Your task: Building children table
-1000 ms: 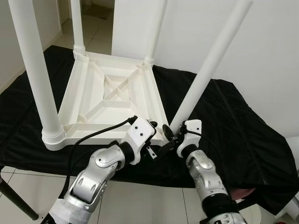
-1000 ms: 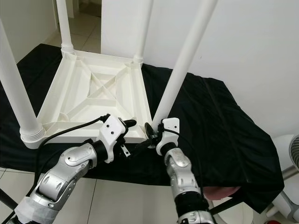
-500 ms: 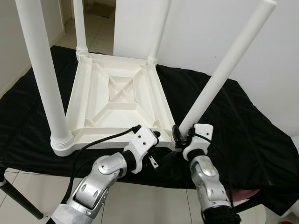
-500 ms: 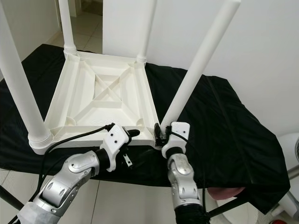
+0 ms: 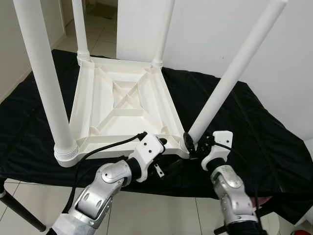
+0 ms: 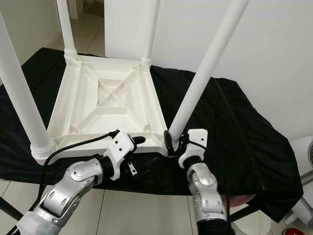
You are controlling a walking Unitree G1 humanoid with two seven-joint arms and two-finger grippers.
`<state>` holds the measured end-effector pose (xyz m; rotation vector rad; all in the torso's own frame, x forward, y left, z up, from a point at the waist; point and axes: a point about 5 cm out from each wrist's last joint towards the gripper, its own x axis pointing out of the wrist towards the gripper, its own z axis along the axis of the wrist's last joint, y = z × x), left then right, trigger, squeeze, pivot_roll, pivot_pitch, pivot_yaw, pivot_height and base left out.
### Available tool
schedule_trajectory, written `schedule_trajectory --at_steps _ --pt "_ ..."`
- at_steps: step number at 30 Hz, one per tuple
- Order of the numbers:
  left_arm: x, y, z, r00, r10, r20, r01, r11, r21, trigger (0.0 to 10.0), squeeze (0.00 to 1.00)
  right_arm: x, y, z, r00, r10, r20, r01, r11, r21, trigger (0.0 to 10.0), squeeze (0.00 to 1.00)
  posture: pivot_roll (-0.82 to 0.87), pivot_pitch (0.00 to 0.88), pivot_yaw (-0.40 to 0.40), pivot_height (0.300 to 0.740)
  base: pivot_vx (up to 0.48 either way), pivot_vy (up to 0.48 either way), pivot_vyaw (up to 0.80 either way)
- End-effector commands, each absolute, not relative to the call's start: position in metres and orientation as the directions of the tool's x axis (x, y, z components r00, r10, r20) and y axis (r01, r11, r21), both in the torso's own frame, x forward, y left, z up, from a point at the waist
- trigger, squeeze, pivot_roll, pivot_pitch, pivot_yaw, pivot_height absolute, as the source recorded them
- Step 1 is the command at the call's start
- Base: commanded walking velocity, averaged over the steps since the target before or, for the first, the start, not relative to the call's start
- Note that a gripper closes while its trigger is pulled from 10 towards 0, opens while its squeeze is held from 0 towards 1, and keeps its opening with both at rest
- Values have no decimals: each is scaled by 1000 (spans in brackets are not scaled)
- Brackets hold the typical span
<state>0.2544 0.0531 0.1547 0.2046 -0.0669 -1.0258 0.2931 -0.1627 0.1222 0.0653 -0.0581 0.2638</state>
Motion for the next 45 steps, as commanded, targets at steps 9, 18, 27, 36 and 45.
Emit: schedule_trajectory --at_steps 9,18,27,36,45 --pt "244 50 162 476 -878 -39 860 456 230 10000 0 311 -179 130 854 520 18 -519 854 -36 10000 0 4 0 -185 740 0 0 0" --pt "236 47 162 440 -896 -62 881 417 222 10000 0 327 -178 120 732 671 -120 -679 733 -41 10000 0 24 0 -155 740 0 0 0" --pt "240 52 166 456 -887 -69 870 428 243 10000 0 339 -165 118 703 703 -108 -706 708 8 10000 0 63 0 -166 740 0 0 0" --pt "243 52 169 464 -883 -70 863 434 258 10000 0 343 -143 114 637 764 -105 -766 642 23 0 0 73 0 -168 740 0 0 0" --pt "242 50 167 469 -880 -78 864 438 250 10000 0 340 -141 104 712 698 -77 -699 715 18 0 0 70 0 -182 740 0 0 0"
